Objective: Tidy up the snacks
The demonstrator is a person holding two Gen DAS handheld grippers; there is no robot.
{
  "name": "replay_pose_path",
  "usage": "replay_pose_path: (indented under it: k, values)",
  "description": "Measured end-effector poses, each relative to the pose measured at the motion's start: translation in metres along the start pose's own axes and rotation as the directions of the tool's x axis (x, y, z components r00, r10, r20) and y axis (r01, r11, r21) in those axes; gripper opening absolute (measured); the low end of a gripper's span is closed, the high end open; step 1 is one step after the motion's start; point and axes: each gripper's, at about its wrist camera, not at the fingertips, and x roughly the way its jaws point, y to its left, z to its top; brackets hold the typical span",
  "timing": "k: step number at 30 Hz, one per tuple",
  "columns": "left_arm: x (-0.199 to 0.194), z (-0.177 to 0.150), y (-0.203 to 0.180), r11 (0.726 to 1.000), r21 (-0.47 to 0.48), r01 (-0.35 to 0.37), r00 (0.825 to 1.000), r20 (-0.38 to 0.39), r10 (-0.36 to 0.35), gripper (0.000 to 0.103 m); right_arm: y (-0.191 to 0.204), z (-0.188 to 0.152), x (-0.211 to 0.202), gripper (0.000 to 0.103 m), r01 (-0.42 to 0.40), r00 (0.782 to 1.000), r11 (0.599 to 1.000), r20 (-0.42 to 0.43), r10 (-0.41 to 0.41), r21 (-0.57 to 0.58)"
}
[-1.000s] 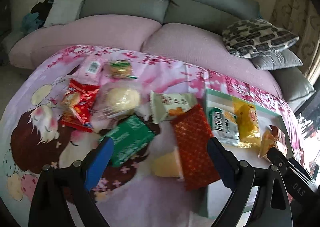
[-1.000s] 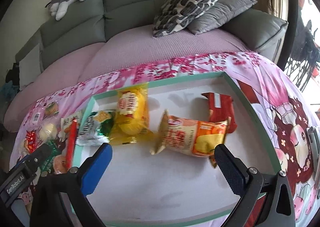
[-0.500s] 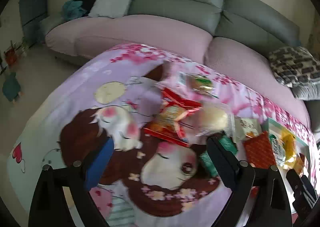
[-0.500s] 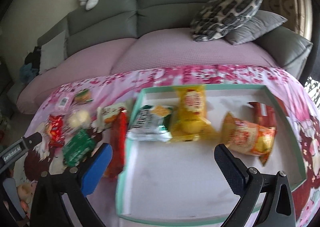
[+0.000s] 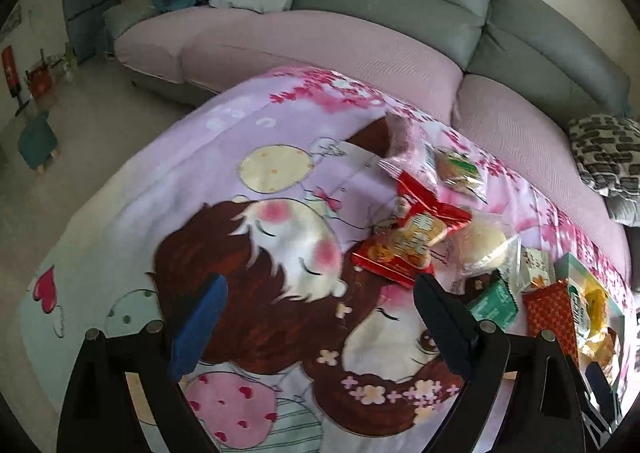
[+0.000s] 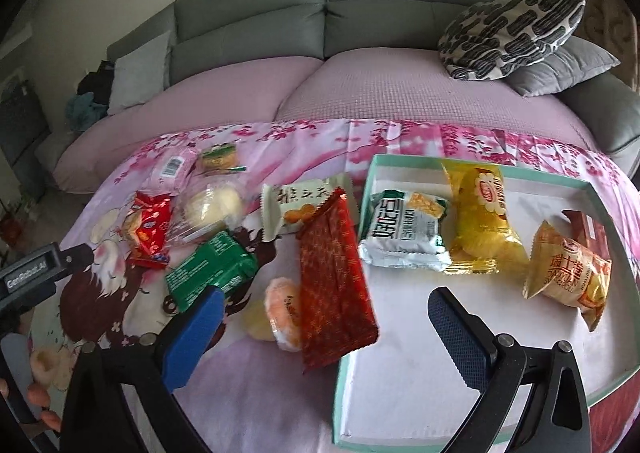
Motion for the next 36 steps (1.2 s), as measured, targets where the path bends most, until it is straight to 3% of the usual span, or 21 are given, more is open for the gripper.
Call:
replay_pose_path:
  k: [6,18,21,22,23,24,33,36]
  values:
    - [0.016,0.002,-0.032,0.994,0.020,0.111,0.992,-0.066,-0.109,0.094,-0.010,0.001,0.007,0.087,0.020,1.000,0.999,-0.009,-0.020,0.027]
    - [0.037,-0.016,-0.100,0.954,0.209,0.213,0.973,-0.130,-0.188,0.088,-0.020,-0.001,0.015,0.063,0.003,0.999,0.998,-0.037,0.000,0.056]
    - [0.041,-0.018,-0.111,0.940,0.253,0.228,0.971,-0.125,-0.202,0.088,-0.020,-0.002,0.015,0.063,-0.004,0.999,0.998,-0.042,0.007,0.059]
    - [0.041,-0.020,-0.114,0.937,0.263,0.230,0.971,-0.128,-0.202,0.083,-0.021,-0.002,0.015,0.063,-0.007,0.999,0.998,-0.045,0.010,0.063]
    - [0.041,-0.022,-0.115,0.935,0.270,0.231,0.971,-0.132,-0.201,0.071,-0.022,-0.002,0.016,0.063,-0.009,0.999,0.998,-0.047,0.012,0.067]
    - [0.043,-0.023,-0.118,0.932,0.277,0.235,0.969,-0.141,-0.203,0.067,-0.022,-0.002,0.016,0.063,-0.010,0.999,0.998,-0.048,0.013,0.068]
    - [0.046,-0.032,-0.128,0.906,0.330,0.264,0.962,-0.160,-0.222,0.064,-0.025,-0.003,0.016,0.063,-0.013,0.998,0.997,-0.053,0.017,0.073]
    - [0.051,-0.035,-0.127,0.906,0.316,0.280,0.954,-0.193,-0.227,0.058,-0.024,-0.003,0.015,0.059,-0.017,0.998,0.997,-0.051,0.021,0.070]
